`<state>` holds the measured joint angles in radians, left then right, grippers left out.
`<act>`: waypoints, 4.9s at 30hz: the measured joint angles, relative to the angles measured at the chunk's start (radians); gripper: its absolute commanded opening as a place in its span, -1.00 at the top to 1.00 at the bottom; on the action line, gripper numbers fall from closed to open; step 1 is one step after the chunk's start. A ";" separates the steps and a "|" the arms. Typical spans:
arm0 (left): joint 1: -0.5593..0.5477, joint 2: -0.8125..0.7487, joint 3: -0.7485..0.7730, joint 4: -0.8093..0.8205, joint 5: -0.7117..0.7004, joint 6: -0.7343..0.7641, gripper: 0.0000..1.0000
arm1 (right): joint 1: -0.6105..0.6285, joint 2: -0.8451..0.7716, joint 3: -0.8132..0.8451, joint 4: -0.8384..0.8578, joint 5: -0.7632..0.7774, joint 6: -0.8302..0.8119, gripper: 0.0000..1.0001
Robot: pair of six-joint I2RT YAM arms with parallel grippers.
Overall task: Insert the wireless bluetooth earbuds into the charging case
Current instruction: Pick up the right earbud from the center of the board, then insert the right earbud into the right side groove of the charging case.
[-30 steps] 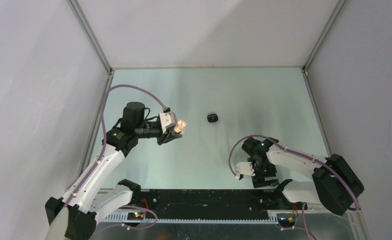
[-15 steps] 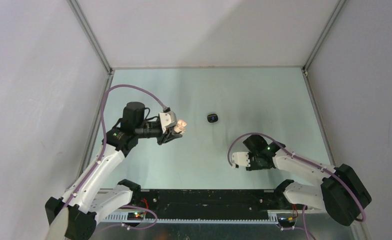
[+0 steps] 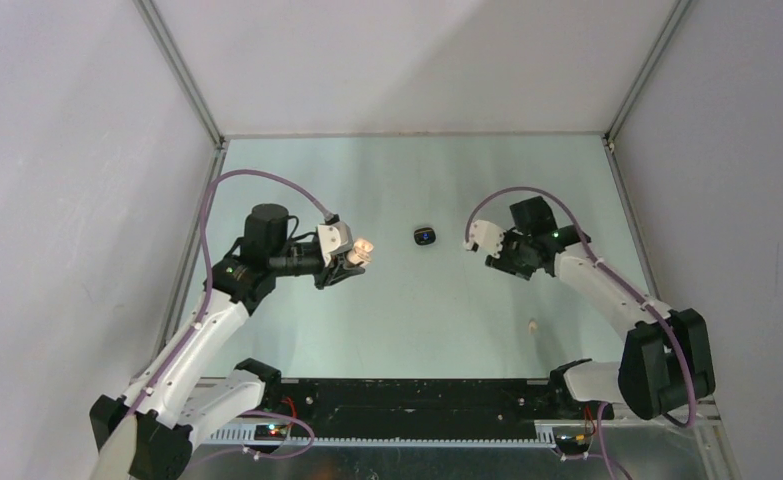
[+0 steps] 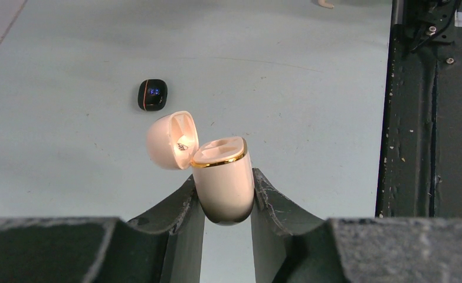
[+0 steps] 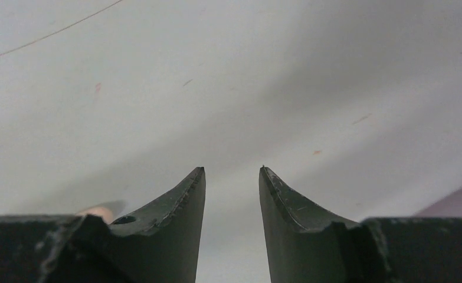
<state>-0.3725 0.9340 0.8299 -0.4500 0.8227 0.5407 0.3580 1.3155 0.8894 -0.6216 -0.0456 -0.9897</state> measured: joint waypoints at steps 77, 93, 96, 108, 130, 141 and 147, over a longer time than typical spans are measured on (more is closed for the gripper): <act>-0.011 0.000 -0.027 0.023 0.021 -0.010 0.97 | -0.341 0.190 -0.092 -0.367 -0.332 -0.286 0.16; -0.011 0.002 -0.027 0.023 0.021 -0.010 0.96 | -0.318 0.197 -0.092 -0.355 -0.340 -0.286 0.44; -0.011 0.002 -0.027 0.023 0.021 -0.010 0.96 | -0.319 0.198 -0.092 -0.350 -0.340 -0.286 0.48; -0.030 0.031 -0.027 0.055 0.012 -0.040 0.99 | -0.282 -0.010 -0.013 -0.364 -0.352 -0.202 0.77; -0.085 0.146 0.162 0.111 -0.151 -0.229 0.94 | 0.522 -0.198 0.391 0.183 0.197 0.225 0.84; -0.080 0.150 0.030 0.427 -0.106 -0.512 0.88 | 0.683 0.059 0.702 0.191 0.355 0.405 0.89; -0.053 0.145 -0.115 0.689 -0.033 -0.676 0.84 | 0.683 0.047 0.790 0.121 0.324 0.492 0.89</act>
<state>-0.4259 1.0786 0.7151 0.2390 0.7895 -0.1349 1.0412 1.3621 1.6791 -0.5003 0.2783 -0.4980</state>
